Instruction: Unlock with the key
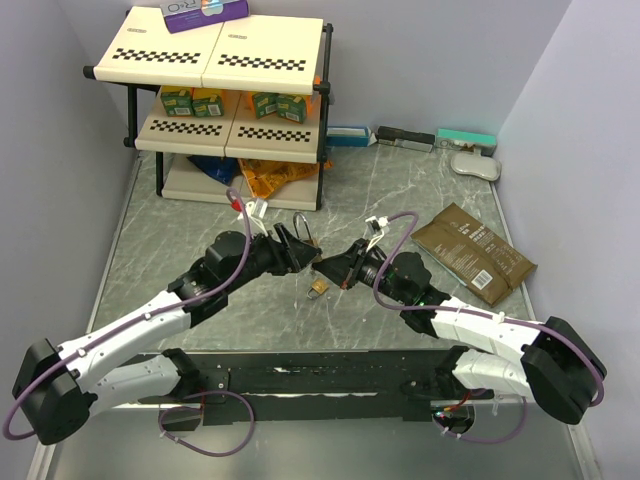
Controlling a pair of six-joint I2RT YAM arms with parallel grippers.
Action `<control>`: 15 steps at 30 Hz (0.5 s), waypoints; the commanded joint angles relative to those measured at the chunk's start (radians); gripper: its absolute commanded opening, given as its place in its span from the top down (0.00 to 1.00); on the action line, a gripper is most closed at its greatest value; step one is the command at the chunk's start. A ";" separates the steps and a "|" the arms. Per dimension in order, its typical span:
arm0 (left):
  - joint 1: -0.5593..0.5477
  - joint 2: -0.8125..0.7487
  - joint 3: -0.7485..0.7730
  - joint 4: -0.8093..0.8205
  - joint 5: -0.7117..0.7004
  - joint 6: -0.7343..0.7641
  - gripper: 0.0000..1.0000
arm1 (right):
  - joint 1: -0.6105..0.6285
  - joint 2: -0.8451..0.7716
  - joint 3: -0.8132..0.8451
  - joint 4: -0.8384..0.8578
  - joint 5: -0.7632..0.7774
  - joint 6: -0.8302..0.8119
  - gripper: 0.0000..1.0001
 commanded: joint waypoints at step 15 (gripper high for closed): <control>-0.045 0.093 0.136 -0.154 -0.101 -0.041 0.99 | -0.044 -0.037 0.025 -0.040 0.069 -0.087 0.98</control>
